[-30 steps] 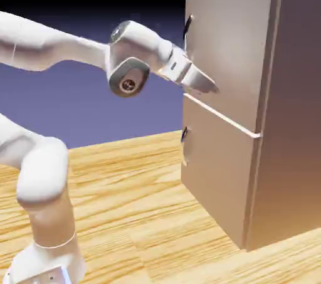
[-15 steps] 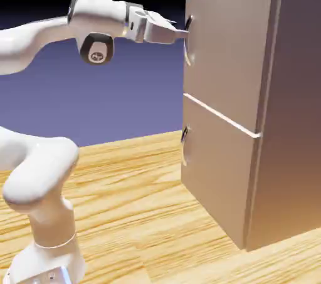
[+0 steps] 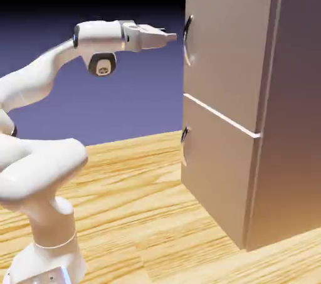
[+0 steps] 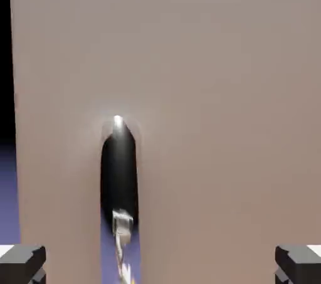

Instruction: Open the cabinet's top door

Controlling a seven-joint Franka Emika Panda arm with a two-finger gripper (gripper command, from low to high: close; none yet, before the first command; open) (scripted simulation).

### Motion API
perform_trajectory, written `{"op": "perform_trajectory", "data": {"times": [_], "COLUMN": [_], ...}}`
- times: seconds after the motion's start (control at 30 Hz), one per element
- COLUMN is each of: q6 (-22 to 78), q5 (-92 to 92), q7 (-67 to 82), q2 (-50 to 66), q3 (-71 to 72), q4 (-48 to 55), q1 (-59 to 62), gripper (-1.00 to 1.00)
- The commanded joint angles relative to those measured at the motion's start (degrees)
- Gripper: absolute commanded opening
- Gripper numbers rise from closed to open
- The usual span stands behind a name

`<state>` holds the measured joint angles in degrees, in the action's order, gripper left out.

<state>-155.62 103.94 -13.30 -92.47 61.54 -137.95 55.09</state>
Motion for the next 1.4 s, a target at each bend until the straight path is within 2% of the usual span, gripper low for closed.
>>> {"op": "perform_trajectory", "data": {"times": [0.0, 0.2, 0.23, 0.57, 0.73, 0.93, 1.17, 1.37], "q6": [0.1, 0.7, 0.7, 15.7, 25.1, 33.8, 42.6, 55.6], "q5": [0.3, 6.9, 6.9, 16.4, 13.3, 5.4, -5.3, -2.7], "q7": [0.1, 4.2, 4.2, 23.3, 30.4, 35.4, 39.2, 38.0], "q2": [-0.2, 1.9, 1.9, -1.5, -3.1, -4.4, -4.4, -7.6], "q3": [0.2, 1.9, 1.9, -9.0, -18.9, -31.4, -45.9, -47.4], "q4": [0.1, 6.9, 6.9, -11.3, -20.9, -27.5, -31.0, -31.8], "q1": [0.2, 8.8, 8.9, -8.1, -16.9, -22.6, -25.1, -13.0], "gripper": [0.00, 0.00, -1.00, -1.00, -1.00, -1.00, -1.00, -1.00]}}
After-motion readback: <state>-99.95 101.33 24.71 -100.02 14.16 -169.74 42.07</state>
